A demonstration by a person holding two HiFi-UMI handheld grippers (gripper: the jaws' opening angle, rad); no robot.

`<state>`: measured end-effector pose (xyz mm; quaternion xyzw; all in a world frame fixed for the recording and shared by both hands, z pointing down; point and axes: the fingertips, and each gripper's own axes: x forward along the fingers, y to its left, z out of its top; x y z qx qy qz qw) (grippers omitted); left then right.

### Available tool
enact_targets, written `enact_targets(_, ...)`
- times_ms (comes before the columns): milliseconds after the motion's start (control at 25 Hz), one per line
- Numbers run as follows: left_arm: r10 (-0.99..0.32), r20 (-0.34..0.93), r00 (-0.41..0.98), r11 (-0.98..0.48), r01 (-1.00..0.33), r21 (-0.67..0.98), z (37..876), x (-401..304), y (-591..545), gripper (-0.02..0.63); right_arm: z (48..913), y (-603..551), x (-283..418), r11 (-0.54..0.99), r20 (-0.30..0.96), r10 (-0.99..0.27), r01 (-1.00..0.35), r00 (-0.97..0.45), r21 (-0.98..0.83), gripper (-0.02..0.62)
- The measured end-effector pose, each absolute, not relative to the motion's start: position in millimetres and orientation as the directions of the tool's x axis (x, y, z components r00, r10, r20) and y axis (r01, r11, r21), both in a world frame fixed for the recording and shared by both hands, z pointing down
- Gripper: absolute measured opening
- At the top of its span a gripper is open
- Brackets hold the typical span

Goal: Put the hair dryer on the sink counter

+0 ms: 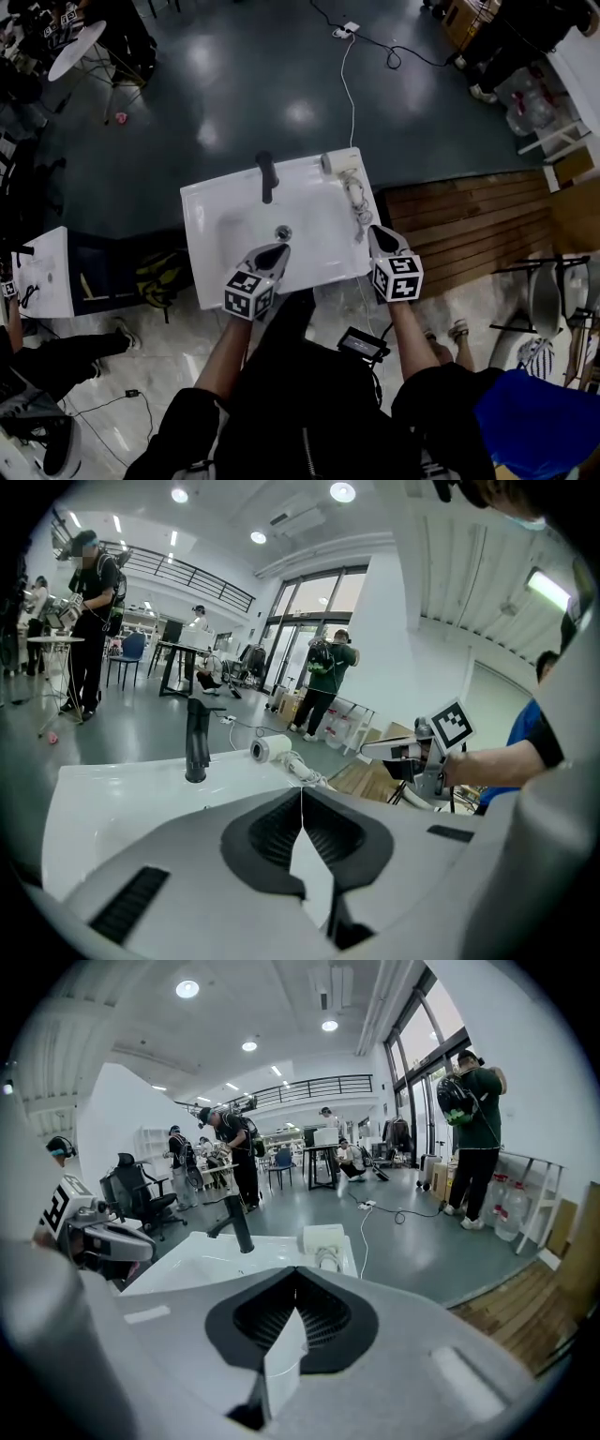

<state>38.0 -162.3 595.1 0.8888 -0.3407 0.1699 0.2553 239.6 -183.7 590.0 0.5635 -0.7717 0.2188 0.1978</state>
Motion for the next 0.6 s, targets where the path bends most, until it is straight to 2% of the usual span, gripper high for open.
enact_targets(600, -0.509, 0.461, 0.727, -0.658, -0.674, 0.337, 586, 45, -144, 0.012, 583, -157, 245, 0.256, 0.559, -0.785, -0.961, -0.268, -0.103, 0.005)
